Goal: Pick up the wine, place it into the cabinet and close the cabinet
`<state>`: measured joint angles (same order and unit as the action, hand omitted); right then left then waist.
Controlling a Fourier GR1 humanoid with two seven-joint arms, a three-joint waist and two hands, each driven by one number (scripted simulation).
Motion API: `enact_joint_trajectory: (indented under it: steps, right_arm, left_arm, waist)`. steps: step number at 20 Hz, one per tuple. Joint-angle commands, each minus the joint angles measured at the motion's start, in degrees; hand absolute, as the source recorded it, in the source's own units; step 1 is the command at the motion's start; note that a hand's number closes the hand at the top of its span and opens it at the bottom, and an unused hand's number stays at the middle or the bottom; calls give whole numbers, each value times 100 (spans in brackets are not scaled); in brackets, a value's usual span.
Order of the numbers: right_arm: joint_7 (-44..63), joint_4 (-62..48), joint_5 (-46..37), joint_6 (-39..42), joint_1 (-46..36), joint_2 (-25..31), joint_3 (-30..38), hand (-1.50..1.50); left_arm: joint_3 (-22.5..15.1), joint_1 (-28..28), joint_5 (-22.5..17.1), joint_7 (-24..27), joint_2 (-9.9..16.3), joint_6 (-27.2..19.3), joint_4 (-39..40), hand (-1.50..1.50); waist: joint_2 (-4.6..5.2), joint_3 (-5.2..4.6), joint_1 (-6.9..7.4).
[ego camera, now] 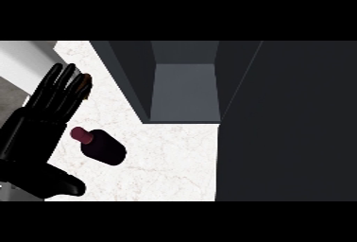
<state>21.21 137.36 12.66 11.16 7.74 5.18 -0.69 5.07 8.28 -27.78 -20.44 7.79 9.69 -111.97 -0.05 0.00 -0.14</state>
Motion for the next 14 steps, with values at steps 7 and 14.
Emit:
enact_joint_trajectory:
  steps: [7,14]
  right_arm:
    - [33,228,86,102,46,-51,163,-150]
    - [-21,241,-172,91,244,-242,-132,-150]
  left_arm:
    - [594,-278,-100,506,276,557,615,-150]
    - [805,-516,34,846,443,965,1014,-150]
  waist:
    - [0,1,-3]
    - [0,0,2]
